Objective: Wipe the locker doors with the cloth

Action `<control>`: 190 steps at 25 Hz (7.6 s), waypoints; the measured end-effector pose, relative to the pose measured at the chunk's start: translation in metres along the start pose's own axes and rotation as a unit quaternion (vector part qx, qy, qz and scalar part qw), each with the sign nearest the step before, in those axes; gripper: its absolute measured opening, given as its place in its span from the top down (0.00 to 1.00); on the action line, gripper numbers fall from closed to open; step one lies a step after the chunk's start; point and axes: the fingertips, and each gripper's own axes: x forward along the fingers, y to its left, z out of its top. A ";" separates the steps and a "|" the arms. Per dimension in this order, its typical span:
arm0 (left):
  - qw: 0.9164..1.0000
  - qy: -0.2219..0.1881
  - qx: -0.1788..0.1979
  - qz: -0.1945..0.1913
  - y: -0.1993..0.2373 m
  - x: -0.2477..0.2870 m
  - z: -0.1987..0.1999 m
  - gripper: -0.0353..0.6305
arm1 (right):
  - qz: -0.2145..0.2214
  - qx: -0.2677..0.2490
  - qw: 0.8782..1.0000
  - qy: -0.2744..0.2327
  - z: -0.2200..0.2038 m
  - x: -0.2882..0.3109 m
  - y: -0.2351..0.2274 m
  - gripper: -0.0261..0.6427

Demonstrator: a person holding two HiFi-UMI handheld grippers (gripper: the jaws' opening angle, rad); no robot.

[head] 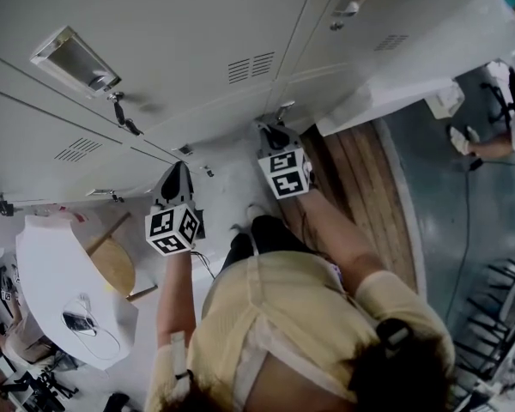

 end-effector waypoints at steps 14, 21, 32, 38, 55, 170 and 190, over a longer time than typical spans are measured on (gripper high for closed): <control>0.999 -0.001 -0.029 0.040 0.026 -0.030 -0.019 0.94 | 0.109 -0.041 0.993 0.010 -0.009 0.002 0.089 0.94; 0.996 -0.004 -0.044 0.079 0.044 -0.051 -0.032 0.94 | 0.163 -0.066 0.984 0.001 -0.004 0.018 0.143 0.94; 0.992 -0.009 -0.047 0.114 0.064 -0.063 -0.042 0.94 | 0.203 -0.090 0.975 -0.013 0.001 0.045 0.197 0.94; 0.991 -0.005 -0.045 0.125 0.072 -0.063 -0.046 0.94 | 0.193 -0.119 0.973 -0.031 0.001 0.058 0.200 0.94; 0.996 0.016 -0.027 0.088 0.055 -0.035 -0.051 0.94 | 0.138 -0.099 0.985 -0.019 -0.018 0.066 0.143 0.94; 0.995 -0.048 0.012 0.082 0.017 -0.108 0.032 0.94 | 0.077 -0.007 0.992 -0.096 0.063 -0.103 0.070 0.94; 0.994 -0.049 0.009 0.092 0.018 -0.109 0.032 0.94 | 0.094 0.011 0.992 -0.087 0.061 -0.097 0.071 0.94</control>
